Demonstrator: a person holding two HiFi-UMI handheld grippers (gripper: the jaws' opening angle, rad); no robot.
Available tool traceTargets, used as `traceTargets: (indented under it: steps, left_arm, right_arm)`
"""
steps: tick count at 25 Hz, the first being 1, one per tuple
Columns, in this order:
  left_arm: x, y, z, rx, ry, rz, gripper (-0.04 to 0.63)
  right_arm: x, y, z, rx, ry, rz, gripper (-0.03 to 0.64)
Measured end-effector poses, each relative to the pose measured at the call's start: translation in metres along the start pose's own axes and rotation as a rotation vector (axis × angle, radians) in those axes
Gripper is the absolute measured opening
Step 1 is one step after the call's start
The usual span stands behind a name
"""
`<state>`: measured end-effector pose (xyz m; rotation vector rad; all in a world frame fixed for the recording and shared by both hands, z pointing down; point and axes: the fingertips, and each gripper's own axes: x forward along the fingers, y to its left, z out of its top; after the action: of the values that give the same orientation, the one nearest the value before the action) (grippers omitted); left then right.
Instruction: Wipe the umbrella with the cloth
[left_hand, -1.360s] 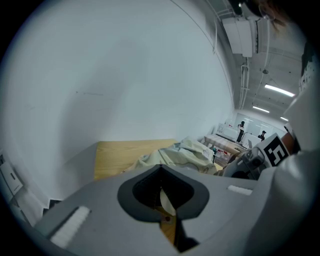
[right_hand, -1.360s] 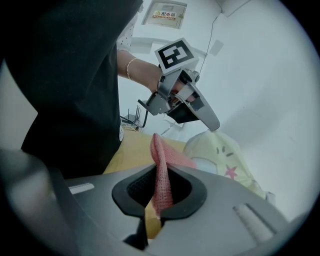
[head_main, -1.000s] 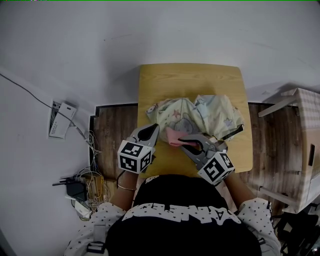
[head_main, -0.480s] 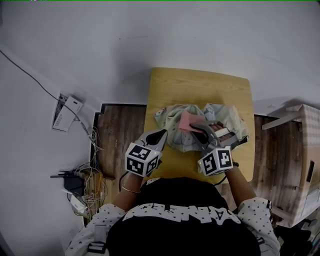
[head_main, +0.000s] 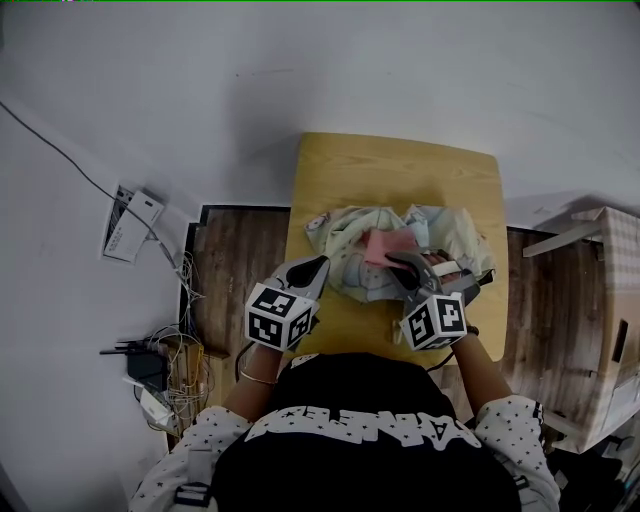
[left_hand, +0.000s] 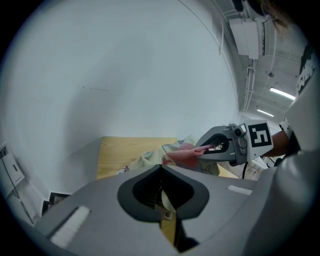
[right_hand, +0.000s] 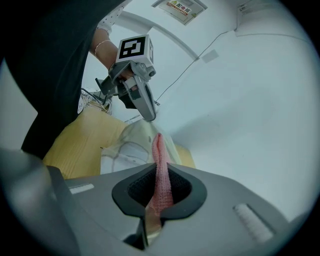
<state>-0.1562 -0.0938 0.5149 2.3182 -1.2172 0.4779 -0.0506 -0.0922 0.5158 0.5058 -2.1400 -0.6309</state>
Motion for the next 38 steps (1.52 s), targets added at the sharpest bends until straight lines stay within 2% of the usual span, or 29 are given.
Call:
traceTargets:
  steps: [22,33,38]
  left_arm:
    - [0.005,-0.003,0.003,0.041,0.008,-0.009,0.002]
    - [0.01,-0.006,0.002,0.056,0.01,-0.028,0.002]
    - [0.012,-0.004,0.003,0.039,0.006,-0.045,0.002]
  right_arm:
    - [-0.02,0.044,-0.024,0.123,0.064,0.048,0.037]
    - [-0.024,0.075,-0.029,0.167,0.088,0.113,0.035]
    - [-0.023,0.089,-0.033,0.167,0.109,0.153,0.035]
